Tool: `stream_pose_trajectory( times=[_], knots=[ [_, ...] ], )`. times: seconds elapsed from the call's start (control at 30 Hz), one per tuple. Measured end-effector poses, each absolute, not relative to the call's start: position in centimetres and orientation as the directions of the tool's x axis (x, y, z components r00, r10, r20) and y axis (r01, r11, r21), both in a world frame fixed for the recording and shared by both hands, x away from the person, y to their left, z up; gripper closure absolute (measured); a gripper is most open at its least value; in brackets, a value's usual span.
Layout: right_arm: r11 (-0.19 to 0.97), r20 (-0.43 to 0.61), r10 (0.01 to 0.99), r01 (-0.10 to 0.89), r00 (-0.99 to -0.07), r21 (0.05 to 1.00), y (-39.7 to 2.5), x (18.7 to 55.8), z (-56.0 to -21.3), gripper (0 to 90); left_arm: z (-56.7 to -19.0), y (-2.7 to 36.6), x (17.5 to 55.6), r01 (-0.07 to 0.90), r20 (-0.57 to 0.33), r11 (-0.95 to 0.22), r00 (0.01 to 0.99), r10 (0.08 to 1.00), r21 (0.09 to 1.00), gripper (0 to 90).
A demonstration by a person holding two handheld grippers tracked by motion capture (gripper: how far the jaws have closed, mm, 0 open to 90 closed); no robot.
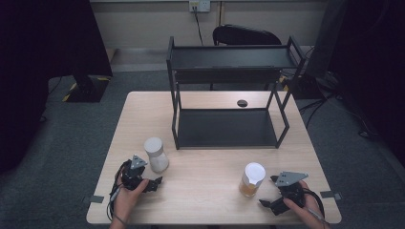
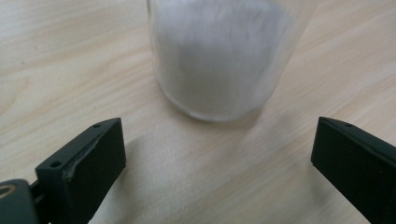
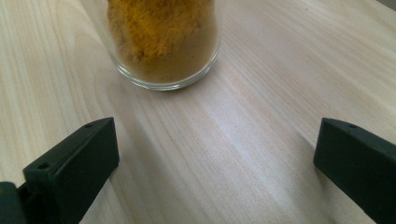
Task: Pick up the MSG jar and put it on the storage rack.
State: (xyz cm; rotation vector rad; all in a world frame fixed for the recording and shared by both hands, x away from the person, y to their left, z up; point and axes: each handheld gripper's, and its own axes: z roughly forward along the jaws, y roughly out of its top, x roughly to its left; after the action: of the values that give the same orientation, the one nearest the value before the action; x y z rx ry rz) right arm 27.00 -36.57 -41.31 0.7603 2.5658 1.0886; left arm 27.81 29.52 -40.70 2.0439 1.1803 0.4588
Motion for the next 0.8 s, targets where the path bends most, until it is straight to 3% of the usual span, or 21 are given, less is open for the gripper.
stream_pose_trajectory(
  times=[0.63,0.8],
  knots=[
    [0.581,-0.026,0.561,0.372,-0.827,0.724,-36.4,26.9,-41.3,0.0,-38.0,28.9,29.4,0.560,-0.104,-0.227,0.497,0.862,0.797,2.1],
    [0.581,-0.026,0.561,0.372,-0.827,0.724,-36.4,26.9,-41.3,0.0,-37.8,29.1,30.0,0.548,-0.122,-0.208,0.505,0.855,0.810,5.9]
  ],
)
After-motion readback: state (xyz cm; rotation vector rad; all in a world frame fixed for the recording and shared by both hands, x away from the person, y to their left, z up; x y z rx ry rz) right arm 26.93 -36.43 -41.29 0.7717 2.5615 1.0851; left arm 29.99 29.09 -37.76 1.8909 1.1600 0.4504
